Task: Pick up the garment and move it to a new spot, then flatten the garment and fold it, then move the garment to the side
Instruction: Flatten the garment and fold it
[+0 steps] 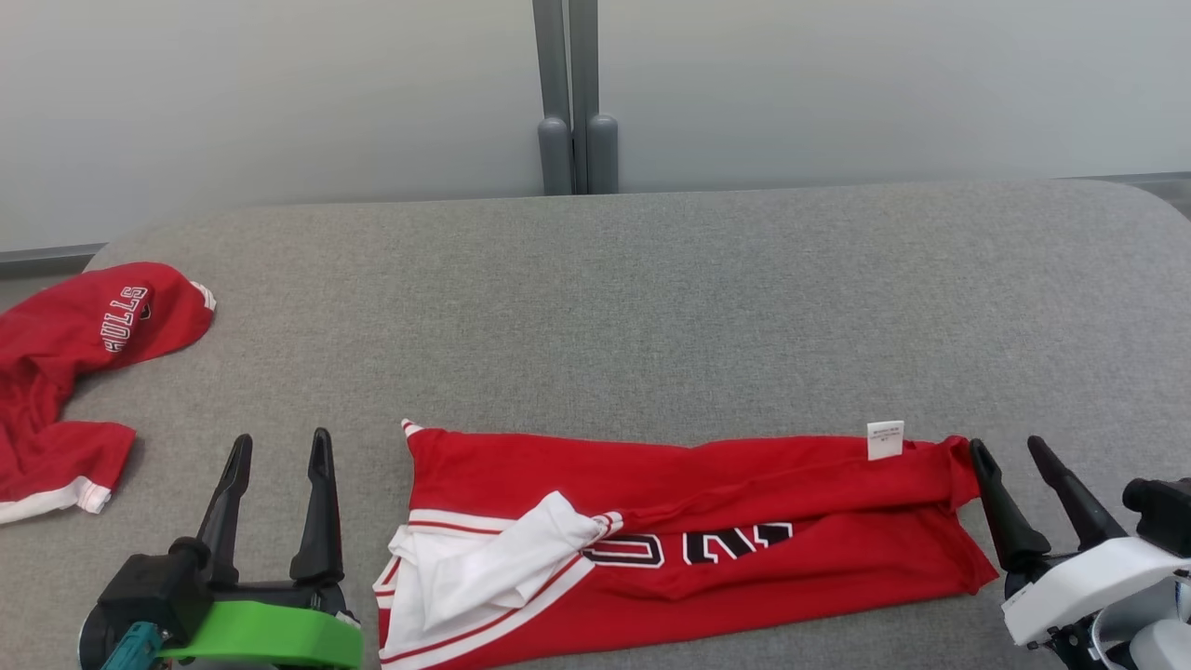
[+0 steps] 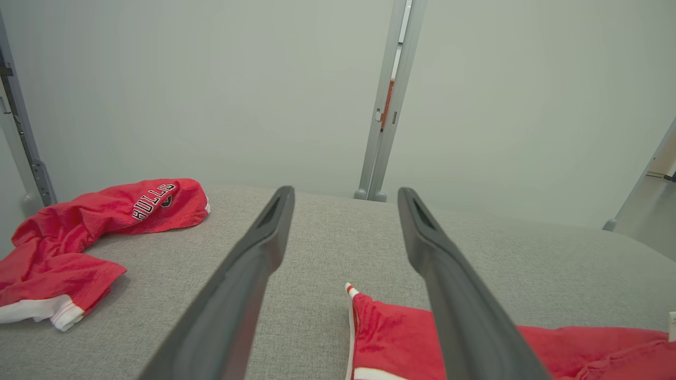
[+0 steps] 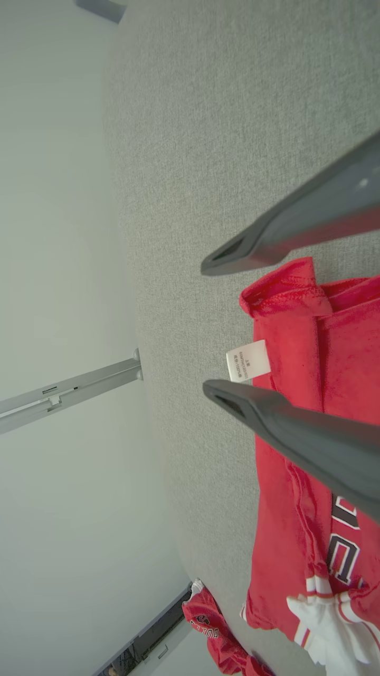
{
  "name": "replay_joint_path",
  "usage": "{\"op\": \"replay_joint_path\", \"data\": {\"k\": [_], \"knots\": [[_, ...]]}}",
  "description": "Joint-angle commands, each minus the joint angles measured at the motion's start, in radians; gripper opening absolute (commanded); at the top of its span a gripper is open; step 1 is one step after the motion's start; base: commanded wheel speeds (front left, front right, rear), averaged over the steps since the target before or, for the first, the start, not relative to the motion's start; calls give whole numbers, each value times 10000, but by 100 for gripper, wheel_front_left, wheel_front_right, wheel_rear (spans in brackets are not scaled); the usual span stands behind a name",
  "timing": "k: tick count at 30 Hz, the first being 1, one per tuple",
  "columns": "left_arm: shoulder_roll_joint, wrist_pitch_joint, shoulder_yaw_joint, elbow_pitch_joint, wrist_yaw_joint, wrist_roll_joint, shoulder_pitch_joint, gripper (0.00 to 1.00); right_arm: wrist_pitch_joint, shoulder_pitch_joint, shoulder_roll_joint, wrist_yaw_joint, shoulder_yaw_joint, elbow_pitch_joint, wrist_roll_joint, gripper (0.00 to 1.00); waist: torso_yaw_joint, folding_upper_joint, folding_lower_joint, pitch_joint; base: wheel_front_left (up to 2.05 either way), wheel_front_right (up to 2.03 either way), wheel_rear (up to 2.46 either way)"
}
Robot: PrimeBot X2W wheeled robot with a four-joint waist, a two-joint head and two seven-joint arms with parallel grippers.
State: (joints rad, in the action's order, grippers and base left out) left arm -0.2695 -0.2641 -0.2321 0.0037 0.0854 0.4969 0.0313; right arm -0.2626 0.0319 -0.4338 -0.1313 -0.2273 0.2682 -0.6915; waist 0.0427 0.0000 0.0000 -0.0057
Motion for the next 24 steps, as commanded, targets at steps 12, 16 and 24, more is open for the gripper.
{"op": "replay_joint_path", "data": {"k": [12,16,24], "knots": [[854,0,625,799,-1009,-964,-248,100,2288,1571,90,11,-766,2305,-996,100,88,0,0,400,0,0,0],[1059,0,766,1088,-1286,-1128,-398,100,2946,2101,294,9,-1110,2960,-1587,100,259,0,0,543,0,0,0],[1371,0,1086,1544,-1640,-1479,-511,100,3985,2381,213,11,-1820,4252,-2502,100,610,0,0,519,0,0,0]]}}
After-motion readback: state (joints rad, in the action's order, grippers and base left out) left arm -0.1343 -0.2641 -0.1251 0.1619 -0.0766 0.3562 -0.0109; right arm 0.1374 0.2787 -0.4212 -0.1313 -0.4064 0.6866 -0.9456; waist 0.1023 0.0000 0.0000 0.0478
